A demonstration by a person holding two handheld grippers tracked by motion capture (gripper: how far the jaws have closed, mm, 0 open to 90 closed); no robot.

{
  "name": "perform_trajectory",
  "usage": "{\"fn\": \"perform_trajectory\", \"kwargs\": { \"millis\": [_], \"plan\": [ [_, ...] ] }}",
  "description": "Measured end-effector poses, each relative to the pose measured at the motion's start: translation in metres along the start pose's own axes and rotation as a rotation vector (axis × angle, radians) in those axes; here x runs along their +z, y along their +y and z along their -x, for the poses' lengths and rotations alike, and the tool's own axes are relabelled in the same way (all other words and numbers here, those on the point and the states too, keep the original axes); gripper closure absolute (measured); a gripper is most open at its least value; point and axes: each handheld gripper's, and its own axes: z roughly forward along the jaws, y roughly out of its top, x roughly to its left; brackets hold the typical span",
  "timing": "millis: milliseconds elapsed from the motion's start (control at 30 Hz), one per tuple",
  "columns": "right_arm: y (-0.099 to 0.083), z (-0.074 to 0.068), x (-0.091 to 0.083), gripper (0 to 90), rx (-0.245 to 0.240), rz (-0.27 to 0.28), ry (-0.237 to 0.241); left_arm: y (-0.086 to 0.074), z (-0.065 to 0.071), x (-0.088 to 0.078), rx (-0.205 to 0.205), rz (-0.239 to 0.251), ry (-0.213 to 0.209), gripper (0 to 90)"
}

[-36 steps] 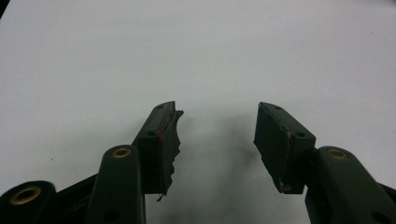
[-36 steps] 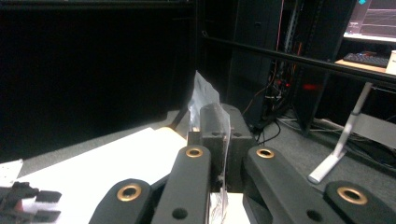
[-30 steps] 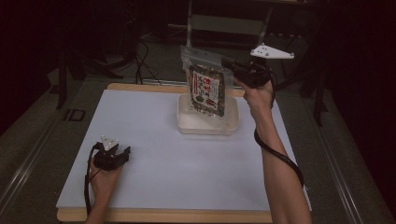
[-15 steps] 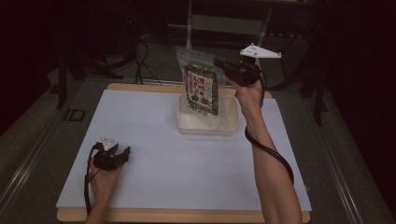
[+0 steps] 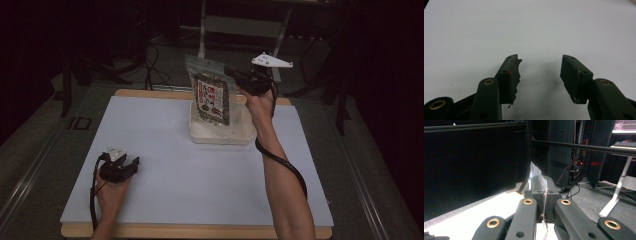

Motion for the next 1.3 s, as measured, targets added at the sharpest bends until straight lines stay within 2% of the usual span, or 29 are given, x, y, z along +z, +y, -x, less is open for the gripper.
{"fn": "perform_trajectory", "kwargs": {
  "millis": [100,167,333,433,533,700,733,933,1000,1067,1200,1300],
  "plan": [
    [-0.008,0.0,0.003,89.7,-0.004,-0.006,0.027,0.0,0.0,0.0,0.002,0.0,-0.001,49.0],
    [-0.013,0.002,0.002,89.7,0.001,-0.01,0.028,0.0,0.0,0.0,0.002,-0.001,-0.001,48.9],
    [-0.029,0.014,-0.006,89.6,0.057,-0.003,0.019,0.0,0.0,0.0,0.006,-0.004,0.0,48.9],
    [-0.037,0.019,-0.012,89.4,0.071,-0.016,0.024,0.0,0.0,0.0,0.007,-0.006,0.001,48.9],
    [-0.043,0.025,-0.02,89.3,0.089,-0.015,0.003,0.0,0.001,0.0,0.01,-0.007,0.003,48.8],
    [-0.048,0.031,-0.029,89.0,0.091,-0.036,-0.041,0.0,0.001,0.0,0.012,-0.009,0.004,48.8],
    [-0.049,0.035,-0.034,88.9,0.099,-0.048,-0.069,0.0,0.001,0.0,0.012,-0.008,0.007,48.8],
    [-0.052,0.044,-0.045,87.5,0.1,-0.087,-0.138,0.0,0.001,0.0,0.013,-0.006,0.009,48.8],
    [-0.053,0.045,-0.046,81.0,0.088,-0.112,-0.16,0.0,0.001,0.0,0.012,-0.006,0.009,48.8],
    [-0.054,0.045,-0.046,68.4,0.073,-0.14,-0.181,0.0,0.001,0.0,0.011,-0.005,0.008,48.8],
    [-0.055,0.046,-0.046,48.2,0.085,-0.157,-0.19,0.0,0.001,0.0,0.012,-0.007,0.008,48.7],
    [-0.054,0.045,-0.047,34.7,0.083,-0.167,-0.223,0.0,0.001,0.0,0.011,-0.007,0.005,48.7]
  ]
}}
